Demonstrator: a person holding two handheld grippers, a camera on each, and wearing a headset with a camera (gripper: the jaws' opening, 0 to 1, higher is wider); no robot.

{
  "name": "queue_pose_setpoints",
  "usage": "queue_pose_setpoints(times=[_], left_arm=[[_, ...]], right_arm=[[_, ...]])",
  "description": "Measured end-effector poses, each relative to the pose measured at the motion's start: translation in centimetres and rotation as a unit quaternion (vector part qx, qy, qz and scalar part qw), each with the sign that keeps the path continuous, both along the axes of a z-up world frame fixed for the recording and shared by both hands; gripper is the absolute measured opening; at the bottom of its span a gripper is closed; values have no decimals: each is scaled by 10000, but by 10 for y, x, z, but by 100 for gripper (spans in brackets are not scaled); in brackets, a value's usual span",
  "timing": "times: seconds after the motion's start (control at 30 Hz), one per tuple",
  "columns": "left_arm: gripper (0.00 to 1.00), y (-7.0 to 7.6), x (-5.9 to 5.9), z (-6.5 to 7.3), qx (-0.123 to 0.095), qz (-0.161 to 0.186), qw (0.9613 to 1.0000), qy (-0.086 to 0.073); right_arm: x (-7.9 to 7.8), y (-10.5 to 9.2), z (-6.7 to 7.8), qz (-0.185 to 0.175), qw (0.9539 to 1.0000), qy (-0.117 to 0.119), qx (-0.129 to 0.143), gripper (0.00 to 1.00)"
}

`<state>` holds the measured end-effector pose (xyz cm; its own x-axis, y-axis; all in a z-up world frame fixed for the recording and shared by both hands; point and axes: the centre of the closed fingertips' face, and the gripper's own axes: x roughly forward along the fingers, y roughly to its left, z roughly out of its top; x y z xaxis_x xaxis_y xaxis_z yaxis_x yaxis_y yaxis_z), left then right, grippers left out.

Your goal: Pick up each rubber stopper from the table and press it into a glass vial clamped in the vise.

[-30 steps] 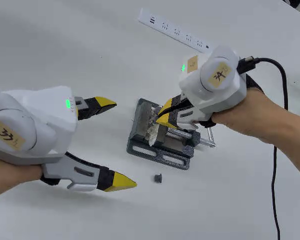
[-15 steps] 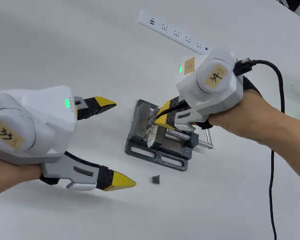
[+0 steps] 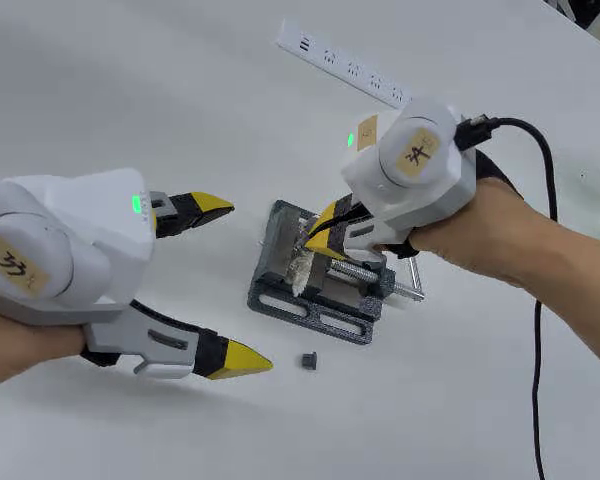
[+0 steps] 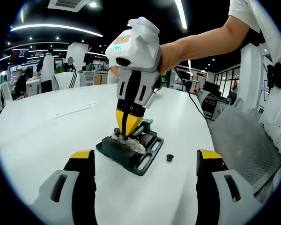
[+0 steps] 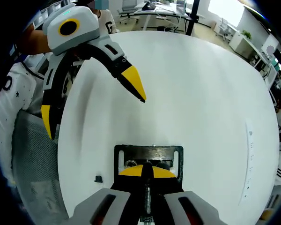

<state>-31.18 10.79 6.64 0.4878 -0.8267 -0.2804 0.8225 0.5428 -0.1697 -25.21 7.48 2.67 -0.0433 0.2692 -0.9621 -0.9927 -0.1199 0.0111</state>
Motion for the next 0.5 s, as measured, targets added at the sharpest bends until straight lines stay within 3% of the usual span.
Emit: queue_pose_setpoints(times=[0.5], left_arm=[[88, -1, 0, 2, -16, 8, 10000, -11]], right_arm=[[-2, -1, -2, 1, 10000, -34, -44, 0]])
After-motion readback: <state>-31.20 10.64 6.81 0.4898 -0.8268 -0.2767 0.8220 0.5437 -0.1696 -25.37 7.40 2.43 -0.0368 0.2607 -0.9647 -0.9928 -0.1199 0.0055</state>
